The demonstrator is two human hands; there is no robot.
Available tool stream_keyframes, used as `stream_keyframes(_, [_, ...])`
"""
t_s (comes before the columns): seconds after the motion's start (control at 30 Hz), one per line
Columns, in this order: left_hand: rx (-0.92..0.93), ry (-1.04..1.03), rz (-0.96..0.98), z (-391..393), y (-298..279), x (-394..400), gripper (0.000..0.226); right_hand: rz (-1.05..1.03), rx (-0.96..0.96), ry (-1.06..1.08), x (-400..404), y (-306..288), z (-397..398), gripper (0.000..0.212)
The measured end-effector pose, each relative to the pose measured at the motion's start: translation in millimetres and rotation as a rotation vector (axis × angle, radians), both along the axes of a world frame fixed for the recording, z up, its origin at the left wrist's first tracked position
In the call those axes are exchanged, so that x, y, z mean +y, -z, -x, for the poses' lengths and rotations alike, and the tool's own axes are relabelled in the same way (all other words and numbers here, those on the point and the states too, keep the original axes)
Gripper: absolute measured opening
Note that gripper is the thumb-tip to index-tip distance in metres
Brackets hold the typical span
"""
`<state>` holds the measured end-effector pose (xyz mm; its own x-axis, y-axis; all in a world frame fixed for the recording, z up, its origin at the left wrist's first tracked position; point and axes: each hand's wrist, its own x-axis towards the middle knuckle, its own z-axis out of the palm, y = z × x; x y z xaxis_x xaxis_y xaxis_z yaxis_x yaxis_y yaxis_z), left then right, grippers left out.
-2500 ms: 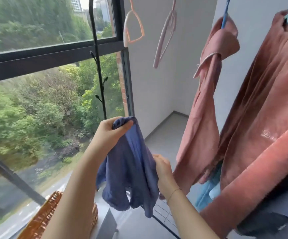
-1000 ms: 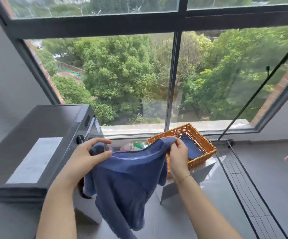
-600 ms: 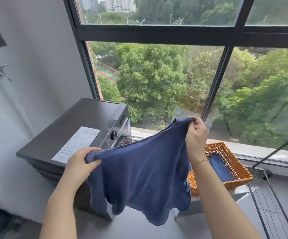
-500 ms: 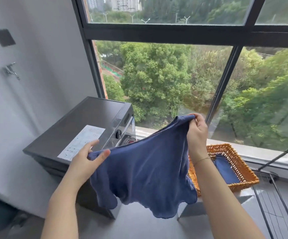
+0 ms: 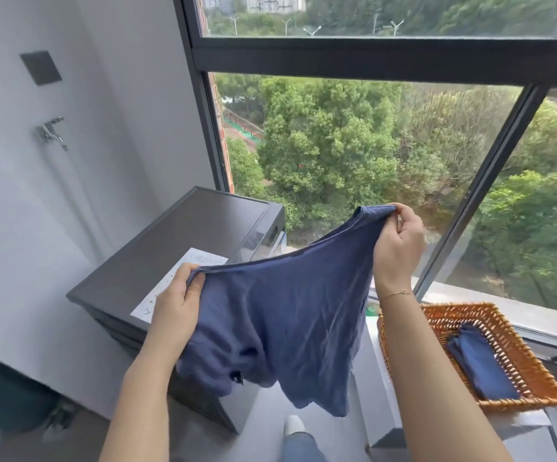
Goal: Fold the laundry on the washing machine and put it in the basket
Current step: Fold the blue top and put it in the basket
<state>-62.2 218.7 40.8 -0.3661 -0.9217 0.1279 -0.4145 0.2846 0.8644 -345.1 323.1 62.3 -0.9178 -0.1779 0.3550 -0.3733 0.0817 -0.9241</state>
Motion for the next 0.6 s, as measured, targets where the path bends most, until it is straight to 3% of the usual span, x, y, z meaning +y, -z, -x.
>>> stream_keyframes(0.17, [-0.028, 0.006, -0.056, 21, -10, -53, 0.003, 0.116, -0.113, -0.044, -76, 5, 26, 0.023])
stream_keyframes(0.37, [-0.218, -0.019, -0.174, 35, -16, -138, 0.014, 0.172, -0.127, -0.023, -186, 9, 48, 0.022])
stream_keyframes(0.6, [-0.092, -0.050, -0.225, 29, -2, -219, 0.034, 0.165, -0.174, -0.166, -299, 10, 48, 0.023])
